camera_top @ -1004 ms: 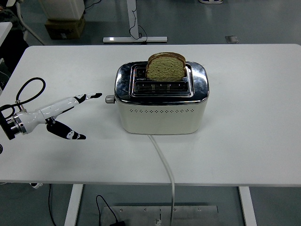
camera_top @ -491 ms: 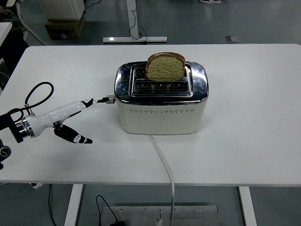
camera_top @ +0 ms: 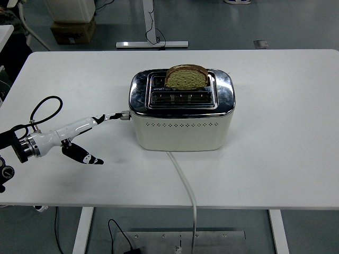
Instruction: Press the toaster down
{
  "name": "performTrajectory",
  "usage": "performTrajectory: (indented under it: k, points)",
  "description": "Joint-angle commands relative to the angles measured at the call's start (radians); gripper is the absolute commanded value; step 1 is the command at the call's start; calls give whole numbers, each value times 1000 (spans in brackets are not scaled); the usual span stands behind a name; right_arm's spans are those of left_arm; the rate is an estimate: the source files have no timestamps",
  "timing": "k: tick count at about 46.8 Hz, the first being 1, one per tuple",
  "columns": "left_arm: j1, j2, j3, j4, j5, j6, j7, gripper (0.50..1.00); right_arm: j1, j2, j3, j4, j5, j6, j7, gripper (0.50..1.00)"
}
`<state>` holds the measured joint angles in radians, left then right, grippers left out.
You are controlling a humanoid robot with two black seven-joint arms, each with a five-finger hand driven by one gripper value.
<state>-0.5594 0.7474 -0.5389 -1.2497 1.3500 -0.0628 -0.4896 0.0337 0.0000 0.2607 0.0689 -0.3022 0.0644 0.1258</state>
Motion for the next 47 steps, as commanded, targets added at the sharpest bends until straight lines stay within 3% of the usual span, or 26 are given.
performTrajectory:
  k: [1,47]
  points:
    - [3,-17,2,15,0,0,0,1000,0,0,0,0,0,0,0,998]
    - [9,-57,36,98,-12,1,-1,1000,0,0,0,0,0,0,0,998]
